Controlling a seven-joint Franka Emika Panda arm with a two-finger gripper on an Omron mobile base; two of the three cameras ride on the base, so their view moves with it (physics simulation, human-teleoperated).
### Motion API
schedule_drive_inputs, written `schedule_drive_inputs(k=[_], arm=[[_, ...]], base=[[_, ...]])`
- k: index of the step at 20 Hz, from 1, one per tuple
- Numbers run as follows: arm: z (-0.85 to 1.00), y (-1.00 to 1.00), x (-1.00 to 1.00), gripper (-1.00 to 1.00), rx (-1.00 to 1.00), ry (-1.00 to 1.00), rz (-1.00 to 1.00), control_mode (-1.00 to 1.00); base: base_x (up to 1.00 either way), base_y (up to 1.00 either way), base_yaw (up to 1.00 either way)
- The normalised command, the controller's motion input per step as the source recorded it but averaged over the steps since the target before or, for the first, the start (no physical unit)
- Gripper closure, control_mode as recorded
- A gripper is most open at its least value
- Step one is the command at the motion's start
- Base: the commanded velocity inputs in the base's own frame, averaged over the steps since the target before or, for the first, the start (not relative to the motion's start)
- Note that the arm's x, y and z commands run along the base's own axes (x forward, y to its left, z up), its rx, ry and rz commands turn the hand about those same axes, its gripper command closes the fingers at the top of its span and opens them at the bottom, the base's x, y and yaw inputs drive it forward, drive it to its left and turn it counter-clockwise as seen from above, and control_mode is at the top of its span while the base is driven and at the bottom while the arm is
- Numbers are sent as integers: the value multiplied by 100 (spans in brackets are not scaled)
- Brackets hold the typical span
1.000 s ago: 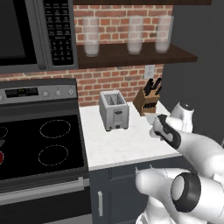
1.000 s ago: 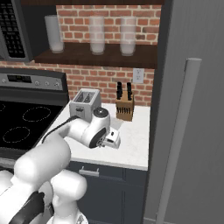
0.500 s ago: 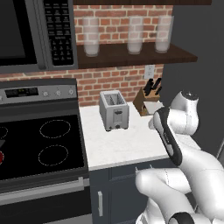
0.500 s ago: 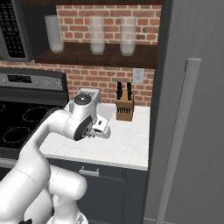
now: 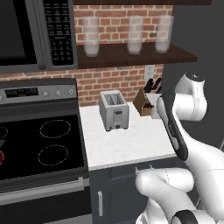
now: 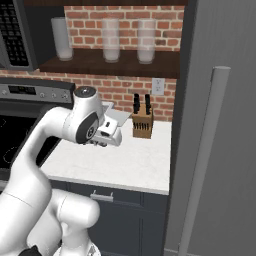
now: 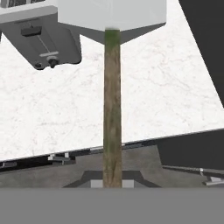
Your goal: Put the lemon wedge and bell pepper in the pot. Retrieve the spatula and lightly stir the vegetables in the pot.
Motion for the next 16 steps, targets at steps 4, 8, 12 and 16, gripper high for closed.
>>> schedule_drive_inputs(k=[4,8,12,16], arm=[[15,0,-13,100,0,3,0,-100],[7,3,-18,100,-2,0,0,-100],[0,1,-3,100,0,0,0,-100],[0,0,0,100,0,0,0,-100]], base=[[0,0,0],[0,0,0],[0,0,0],[0,0,0]])
